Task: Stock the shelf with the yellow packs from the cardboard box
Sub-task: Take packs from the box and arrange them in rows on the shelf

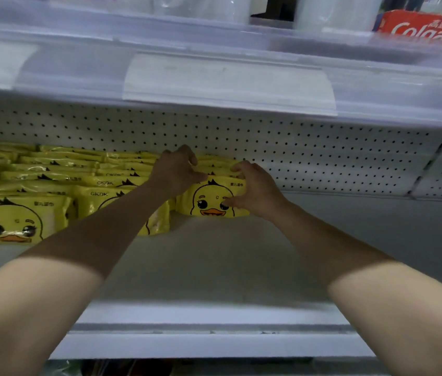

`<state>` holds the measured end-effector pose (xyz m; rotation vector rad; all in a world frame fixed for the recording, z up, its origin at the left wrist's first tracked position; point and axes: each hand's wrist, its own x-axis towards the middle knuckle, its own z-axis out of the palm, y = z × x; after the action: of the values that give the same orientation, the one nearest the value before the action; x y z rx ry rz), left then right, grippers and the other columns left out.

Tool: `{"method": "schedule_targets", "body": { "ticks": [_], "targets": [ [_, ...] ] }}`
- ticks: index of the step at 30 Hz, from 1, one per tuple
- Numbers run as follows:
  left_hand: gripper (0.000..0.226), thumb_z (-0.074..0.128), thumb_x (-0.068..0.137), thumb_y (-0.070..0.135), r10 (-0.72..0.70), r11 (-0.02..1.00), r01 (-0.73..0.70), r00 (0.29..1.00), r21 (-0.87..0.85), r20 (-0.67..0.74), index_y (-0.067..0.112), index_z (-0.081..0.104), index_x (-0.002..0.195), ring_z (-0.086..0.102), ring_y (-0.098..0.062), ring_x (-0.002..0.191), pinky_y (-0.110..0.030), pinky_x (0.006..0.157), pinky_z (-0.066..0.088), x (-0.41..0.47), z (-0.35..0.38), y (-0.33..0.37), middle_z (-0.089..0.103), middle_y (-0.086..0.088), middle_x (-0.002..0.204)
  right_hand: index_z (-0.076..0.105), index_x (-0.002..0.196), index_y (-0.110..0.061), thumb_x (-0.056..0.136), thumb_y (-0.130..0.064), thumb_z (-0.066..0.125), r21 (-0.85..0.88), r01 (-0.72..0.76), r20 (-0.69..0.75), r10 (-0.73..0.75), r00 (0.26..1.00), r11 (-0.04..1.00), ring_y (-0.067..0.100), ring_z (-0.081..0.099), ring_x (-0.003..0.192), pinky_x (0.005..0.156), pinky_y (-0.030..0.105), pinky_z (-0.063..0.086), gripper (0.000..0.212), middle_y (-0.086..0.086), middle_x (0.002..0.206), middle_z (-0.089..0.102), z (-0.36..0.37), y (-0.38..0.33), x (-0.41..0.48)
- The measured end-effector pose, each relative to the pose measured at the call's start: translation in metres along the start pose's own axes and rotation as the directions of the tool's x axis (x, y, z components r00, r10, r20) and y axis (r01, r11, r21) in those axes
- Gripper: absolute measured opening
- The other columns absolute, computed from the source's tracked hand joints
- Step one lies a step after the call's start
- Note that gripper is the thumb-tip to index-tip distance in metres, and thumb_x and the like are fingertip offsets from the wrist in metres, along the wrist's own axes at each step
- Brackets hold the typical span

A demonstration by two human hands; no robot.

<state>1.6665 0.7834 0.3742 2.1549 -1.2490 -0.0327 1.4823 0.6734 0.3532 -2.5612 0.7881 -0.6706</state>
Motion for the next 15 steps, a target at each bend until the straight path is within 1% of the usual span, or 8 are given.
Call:
{"method": "schedule_targets", "body": {
  "ticks": [2, 4, 6, 7, 10, 13, 15],
  "targets": [
    [0.041, 0.075, 0.066, 0.061, -0.003, 0.997, 0.005, 1.0, 0.078, -0.021, 0.033, 0.049, 0.081, 0.056, -0.024, 0.093, -0.034, 0.078, 0.045, -0.004, 0.0, 0.003, 0.065, -0.001, 0.095, 0.046, 0.138, -0.021, 0.064, -0.039, 0.091, -0.109, -0.009, -0.031, 0.006, 1.0, 0.994, 0.021, 0.045, 0.121, 0.096, 0.035, 0.045, 0.088, 0.006, 0.128, 0.049, 0.006, -0.004, 0.0],
    [0.047, 0.075, 0.068, 0.059, -0.018, 0.992, 0.022, 0.999, 0.123, -0.031, 0.03, 0.052, 0.097, 0.051, -0.026, 0.102, -0.035, 0.082, 0.044, -0.01, -0.004, 0.01, 0.065, -0.002, 0.102, 0.043, 0.141, -0.021, 0.066, -0.043, 0.088, -0.224, -0.013, -0.067, -0.002, 0.998, 0.974, 0.023, 0.041, 0.125, 0.097, 0.038, 0.045, 0.09, 0.005, 0.132, 0.045, 0.007, -0.008, -0.002],
    [0.057, 0.077, 0.069, 0.056, -0.007, 0.99, 0.014, 0.999, 0.14, -0.049, 0.026, 0.053, 0.111, 0.05, -0.026, 0.112, -0.04, 0.093, 0.046, -0.016, -0.009, 0.016, 0.066, -0.002, 0.104, 0.042, 0.142, -0.021, 0.068, -0.049, 0.086, -0.282, -0.026, -0.088, 0.001, 0.996, 0.959, 0.024, 0.039, 0.128, 0.097, 0.041, 0.046, 0.09, 0.005, 0.136, 0.042, 0.005, -0.011, -0.005],
    [0.062, 0.078, 0.068, 0.057, 0.002, 0.99, 0.007, 0.998, 0.144, -0.061, 0.025, 0.054, 0.115, 0.051, -0.026, 0.115, -0.041, 0.096, 0.045, -0.02, -0.012, 0.018, 0.066, -0.001, 0.107, 0.042, 0.142, -0.021, 0.069, -0.051, 0.084, -0.279, -0.038, -0.096, 0.012, 0.995, 0.96, 0.025, 0.038, 0.129, 0.097, 0.042, 0.047, 0.09, 0.005, 0.137, 0.042, 0.001, -0.012, -0.007],
    [0.074, 0.078, 0.068, 0.058, -0.023, 0.99, 0.036, 0.995, 0.139, -0.094, 0.024, 0.048, 0.128, 0.055, -0.03, 0.118, -0.045, 0.098, 0.046, -0.037, -0.025, 0.025, 0.064, -0.006, 0.12, 0.042, 0.143, -0.022, 0.072, -0.052, 0.081, -0.237, -0.054, -0.105, 0.03, 0.994, 0.97, 0.026, 0.04, 0.129, 0.096, 0.043, 0.047, 0.086, 0.006, 0.138, 0.043, -0.013, -0.016, -0.016],
    [0.08, 0.08, 0.073, 0.046, -0.057, 0.99, 0.071, 0.992, 0.118, -0.117, 0.02, 0.042, 0.139, 0.046, -0.035, 0.124, -0.044, 0.102, 0.041, -0.066, -0.034, 0.033, 0.053, -0.014, 0.13, 0.043, 0.142, -0.023, 0.075, -0.052, 0.079, -0.199, -0.041, -0.098, 0.022, 0.995, 0.979, 0.025, 0.042, 0.127, 0.093, 0.039, 0.046, 0.081, 0.006, 0.135, 0.048, -0.026, -0.025, -0.032],
    [0.078, 0.081, 0.074, 0.039, -0.078, 0.993, 0.089, 0.988, 0.077, -0.136, 0.018, 0.044, 0.139, 0.04, -0.035, 0.127, -0.042, 0.103, 0.039, -0.09, -0.039, 0.034, 0.048, -0.015, 0.134, 0.045, 0.139, -0.025, 0.076, -0.053, 0.077, -0.192, -0.027, -0.089, 0.01, 0.996, 0.981, 0.025, 0.044, 0.125, 0.089, 0.037, 0.045, 0.076, 0.005, 0.131, 0.054, -0.034, -0.032, -0.048]
  ]
}}
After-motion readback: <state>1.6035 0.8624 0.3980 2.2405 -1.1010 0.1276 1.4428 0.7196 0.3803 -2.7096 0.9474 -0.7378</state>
